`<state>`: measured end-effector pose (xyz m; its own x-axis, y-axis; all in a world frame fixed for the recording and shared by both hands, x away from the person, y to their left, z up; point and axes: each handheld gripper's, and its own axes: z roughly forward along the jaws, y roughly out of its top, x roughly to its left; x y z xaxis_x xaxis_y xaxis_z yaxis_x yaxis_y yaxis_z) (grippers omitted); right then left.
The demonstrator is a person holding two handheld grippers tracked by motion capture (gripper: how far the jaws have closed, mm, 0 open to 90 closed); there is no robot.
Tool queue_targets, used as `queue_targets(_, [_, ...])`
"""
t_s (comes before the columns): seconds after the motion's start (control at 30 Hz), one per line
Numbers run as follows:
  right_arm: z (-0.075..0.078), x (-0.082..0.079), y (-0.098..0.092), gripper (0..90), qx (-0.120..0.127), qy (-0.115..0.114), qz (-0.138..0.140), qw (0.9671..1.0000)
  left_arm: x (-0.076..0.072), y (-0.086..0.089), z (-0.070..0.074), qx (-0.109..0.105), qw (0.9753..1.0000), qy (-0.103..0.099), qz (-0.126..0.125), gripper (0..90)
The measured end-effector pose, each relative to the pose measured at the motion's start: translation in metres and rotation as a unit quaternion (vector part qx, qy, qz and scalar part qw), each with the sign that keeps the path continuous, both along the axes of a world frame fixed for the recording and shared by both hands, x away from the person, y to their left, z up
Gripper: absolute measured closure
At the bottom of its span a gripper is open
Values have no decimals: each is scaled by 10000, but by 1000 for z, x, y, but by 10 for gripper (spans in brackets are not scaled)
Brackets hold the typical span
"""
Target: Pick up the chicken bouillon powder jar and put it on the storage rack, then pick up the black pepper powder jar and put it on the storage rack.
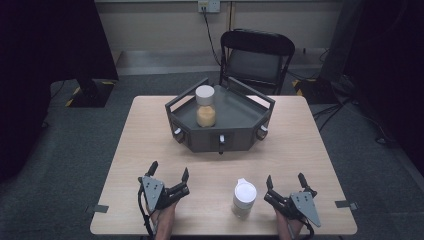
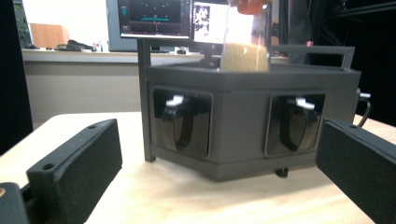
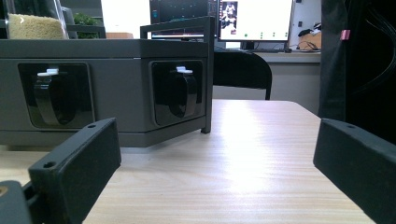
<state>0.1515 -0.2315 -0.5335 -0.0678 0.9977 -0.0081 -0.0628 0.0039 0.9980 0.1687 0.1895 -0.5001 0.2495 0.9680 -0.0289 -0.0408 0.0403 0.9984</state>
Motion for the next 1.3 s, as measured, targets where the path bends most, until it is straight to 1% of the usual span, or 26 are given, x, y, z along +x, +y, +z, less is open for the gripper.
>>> queue_targets(0.03, [0, 0, 0, 0, 0, -2, -2, 10000, -1, 0, -5, -12, 10000, -25, 28, 1])
queue_targets(0.13, [0, 0, 0, 0, -1, -2, -4, 10000, 0, 0, -11, 5, 10000, 42, 88, 1])
queue_targets(0.2, [0, 0, 0, 0, 0, -3, -6, 10000, 1, 0, -16, 65, 9999, 102, 103, 0])
queue_targets(0.27, [0, 0, 0, 0, 2, -8, -14, 10000, 2, 1, -19, 49, 9998, 160, 99, 0])
queue_targets(0.33, [0, 0, 0, 0, 1, -9, -17, 10000, 1, 2, -23, 50, 9999, 136, 76, 0])
queue_targets(0.37, [0, 0, 0, 0, 2, -8, -17, 10000, 2, 2, -24, 80, 9998, 170, 62, 1])
queue_targets(0.47, [0, 0, 1, 0, 2, -6, -20, 10000, 2, 2, -24, 113, 9998, 146, 52, 1])
queue_targets(0.63, [0, 0, 0, 0, 4, -5, -14, 10000, 1, -6, -25, 261, 9994, 83, 207, 1])
queue_targets(0.77, [0, 0, 0, 0, 4, -1, -12, 10000, -1, -5, -29, 176, 9996, -6, 216, 2])
queue_targets(0.83, [0, 0, 0, 0, 3, 1, -11, 10000, -2, -5, -30, 195, 9996, -41, 204, 2])
queue_targets(1.13, [0, 0, 0, 0, -5, -12, 6, 10000, -2, -4, -31, 177, 9996, -52, 203, 1])
queue_targets(1.23, [-1, -2, 1, 4, -146, -89, 45, 9998, -2, -4, -31, 178, 9996, -53, 200, 2])
queue_targets(1.3, [0, -3, 0, 4, -129, -111, 84, 9998, -2, -4, -31, 176, 9997, -55, 184, 1])
